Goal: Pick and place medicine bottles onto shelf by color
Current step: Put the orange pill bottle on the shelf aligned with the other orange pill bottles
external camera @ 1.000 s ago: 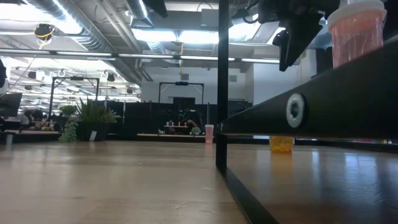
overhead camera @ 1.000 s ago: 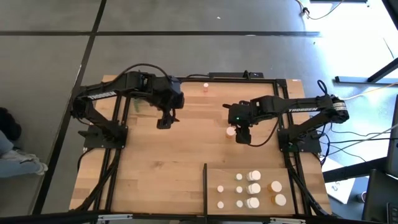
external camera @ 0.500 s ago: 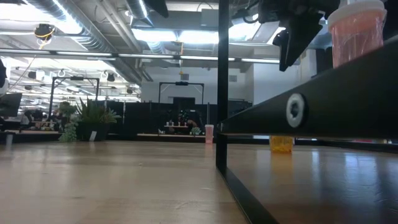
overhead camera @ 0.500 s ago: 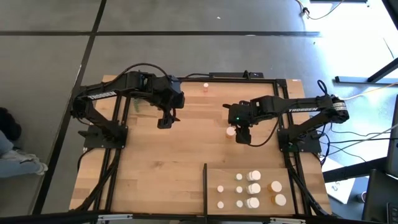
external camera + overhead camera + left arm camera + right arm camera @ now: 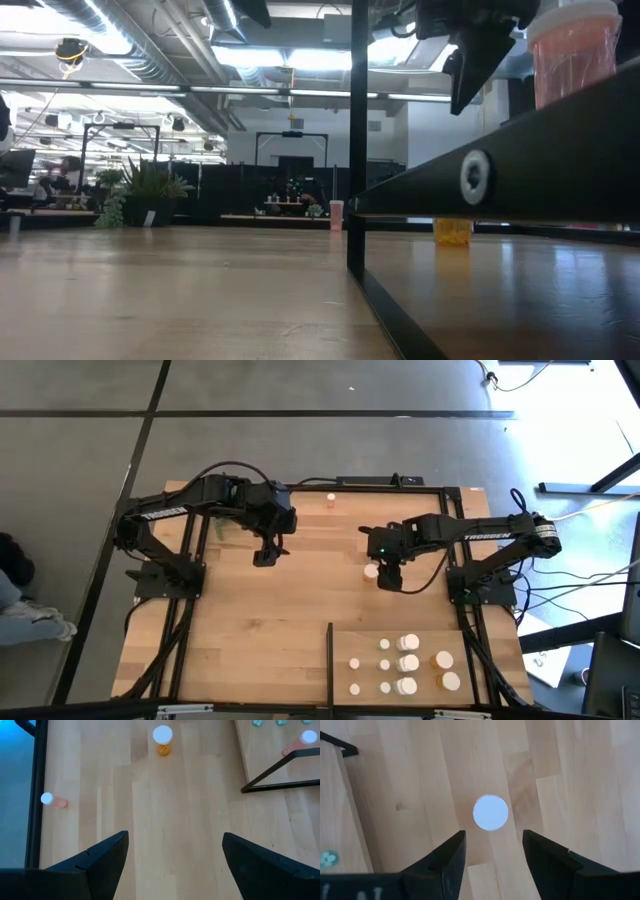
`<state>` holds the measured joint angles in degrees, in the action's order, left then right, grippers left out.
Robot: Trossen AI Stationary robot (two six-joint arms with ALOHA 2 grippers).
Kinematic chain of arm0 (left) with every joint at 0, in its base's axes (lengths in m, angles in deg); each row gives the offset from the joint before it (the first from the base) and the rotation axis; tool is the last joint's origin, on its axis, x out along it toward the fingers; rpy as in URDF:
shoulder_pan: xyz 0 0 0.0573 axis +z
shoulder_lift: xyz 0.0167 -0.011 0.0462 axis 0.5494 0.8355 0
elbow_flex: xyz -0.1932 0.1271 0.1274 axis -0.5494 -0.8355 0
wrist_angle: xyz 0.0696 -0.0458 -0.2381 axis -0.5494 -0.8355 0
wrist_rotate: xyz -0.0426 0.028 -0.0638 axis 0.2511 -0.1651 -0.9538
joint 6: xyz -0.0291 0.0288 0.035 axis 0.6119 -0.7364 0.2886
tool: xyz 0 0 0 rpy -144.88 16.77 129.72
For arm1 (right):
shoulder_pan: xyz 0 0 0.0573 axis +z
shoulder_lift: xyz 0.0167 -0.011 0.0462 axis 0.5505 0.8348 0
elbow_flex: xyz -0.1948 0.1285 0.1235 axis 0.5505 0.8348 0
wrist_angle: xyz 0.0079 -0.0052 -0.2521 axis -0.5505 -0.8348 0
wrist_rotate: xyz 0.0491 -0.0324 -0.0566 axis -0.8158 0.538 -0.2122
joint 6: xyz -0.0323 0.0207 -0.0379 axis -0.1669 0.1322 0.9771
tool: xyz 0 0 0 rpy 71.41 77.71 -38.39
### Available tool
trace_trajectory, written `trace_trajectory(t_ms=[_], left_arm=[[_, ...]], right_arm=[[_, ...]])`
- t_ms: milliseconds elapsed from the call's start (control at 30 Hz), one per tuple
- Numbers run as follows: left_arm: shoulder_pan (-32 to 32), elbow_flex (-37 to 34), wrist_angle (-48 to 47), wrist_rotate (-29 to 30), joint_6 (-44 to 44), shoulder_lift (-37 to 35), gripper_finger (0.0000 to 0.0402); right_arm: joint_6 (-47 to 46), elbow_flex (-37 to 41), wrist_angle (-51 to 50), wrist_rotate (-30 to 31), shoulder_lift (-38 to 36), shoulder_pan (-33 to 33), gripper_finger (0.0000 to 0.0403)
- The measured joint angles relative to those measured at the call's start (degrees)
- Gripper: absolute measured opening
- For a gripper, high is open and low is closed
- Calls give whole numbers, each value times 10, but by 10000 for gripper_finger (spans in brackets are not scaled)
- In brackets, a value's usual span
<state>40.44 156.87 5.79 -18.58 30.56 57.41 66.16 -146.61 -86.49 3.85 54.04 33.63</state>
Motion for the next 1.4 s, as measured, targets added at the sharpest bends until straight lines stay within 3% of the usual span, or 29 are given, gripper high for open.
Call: trace_trajectory(t_ms=[200, 467, 600, 1400], left_arm=[[0, 0, 0, 0, 0, 0, 316], [0, 0, 2, 0, 0, 0, 316], [0, 0, 15, 0, 0, 0, 316], [0, 1, 40, 0, 0, 0, 316]], right_arm=[[-3, 0, 0, 0, 3, 0, 218], [1, 12, 32, 31, 9, 0, 325], [-1, 36, 63, 45, 14, 0, 354], [2, 204, 247, 25, 31, -1, 358]])
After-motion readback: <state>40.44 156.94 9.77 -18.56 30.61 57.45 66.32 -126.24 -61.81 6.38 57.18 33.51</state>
